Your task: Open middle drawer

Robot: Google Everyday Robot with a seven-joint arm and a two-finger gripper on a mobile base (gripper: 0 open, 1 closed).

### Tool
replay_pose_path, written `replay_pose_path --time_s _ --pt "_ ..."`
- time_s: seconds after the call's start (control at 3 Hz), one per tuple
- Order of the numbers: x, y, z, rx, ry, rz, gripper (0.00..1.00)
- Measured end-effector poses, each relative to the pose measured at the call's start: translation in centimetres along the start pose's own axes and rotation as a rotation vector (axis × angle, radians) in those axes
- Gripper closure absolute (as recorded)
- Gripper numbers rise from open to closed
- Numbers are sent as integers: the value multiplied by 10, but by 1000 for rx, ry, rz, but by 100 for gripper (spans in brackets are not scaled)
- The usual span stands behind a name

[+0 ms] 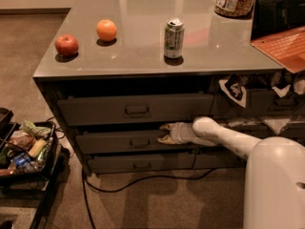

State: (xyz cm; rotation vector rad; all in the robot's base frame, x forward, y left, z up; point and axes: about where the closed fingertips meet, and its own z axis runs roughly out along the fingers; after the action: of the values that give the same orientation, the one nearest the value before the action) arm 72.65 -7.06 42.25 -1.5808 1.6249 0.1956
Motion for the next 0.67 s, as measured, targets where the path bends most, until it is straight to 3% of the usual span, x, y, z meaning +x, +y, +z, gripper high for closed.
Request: replay_pose_path --time_s 0.67 --pt "-4 -2 -3 6 -3 17 53"
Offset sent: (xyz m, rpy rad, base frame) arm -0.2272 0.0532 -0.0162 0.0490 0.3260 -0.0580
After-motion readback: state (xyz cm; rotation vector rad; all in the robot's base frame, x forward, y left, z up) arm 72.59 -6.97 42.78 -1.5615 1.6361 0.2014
